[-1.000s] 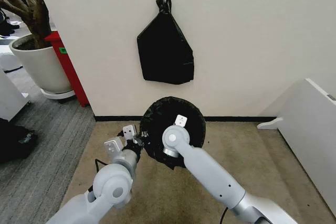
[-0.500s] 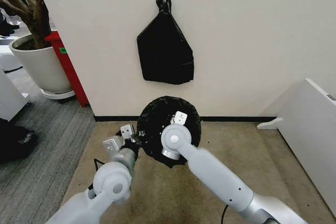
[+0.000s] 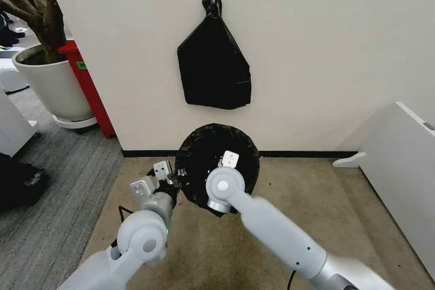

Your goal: Place the garbage bag over the trash bin.

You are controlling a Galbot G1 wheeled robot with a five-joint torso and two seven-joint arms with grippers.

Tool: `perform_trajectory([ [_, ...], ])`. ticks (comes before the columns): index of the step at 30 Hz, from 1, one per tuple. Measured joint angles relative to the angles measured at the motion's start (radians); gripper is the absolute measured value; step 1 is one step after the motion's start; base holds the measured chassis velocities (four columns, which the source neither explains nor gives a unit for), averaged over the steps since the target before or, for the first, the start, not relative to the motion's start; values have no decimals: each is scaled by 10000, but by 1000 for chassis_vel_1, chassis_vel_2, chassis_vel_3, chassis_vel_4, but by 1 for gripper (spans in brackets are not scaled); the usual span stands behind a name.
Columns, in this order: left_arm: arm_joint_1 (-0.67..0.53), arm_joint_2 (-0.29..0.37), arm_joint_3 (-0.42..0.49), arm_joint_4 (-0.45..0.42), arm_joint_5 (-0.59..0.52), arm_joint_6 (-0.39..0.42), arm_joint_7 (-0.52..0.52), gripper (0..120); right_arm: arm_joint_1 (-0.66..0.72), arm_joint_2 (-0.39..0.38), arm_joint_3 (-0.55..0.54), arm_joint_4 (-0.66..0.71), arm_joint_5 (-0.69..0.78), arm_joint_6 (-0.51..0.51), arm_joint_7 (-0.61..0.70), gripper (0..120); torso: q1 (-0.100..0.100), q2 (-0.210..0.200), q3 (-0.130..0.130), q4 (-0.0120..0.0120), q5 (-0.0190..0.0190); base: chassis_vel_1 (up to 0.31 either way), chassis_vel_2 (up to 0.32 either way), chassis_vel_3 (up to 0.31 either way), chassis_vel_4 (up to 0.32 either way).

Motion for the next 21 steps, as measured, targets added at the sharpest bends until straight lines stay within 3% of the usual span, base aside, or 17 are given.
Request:
perform_trajectory([
  [21,195,190,-92,-450,-77,-36,33,1,-36,517,685,-2380,-954,-372,-1031,0,0,-1,1,1,0,0,0,0,0],
])
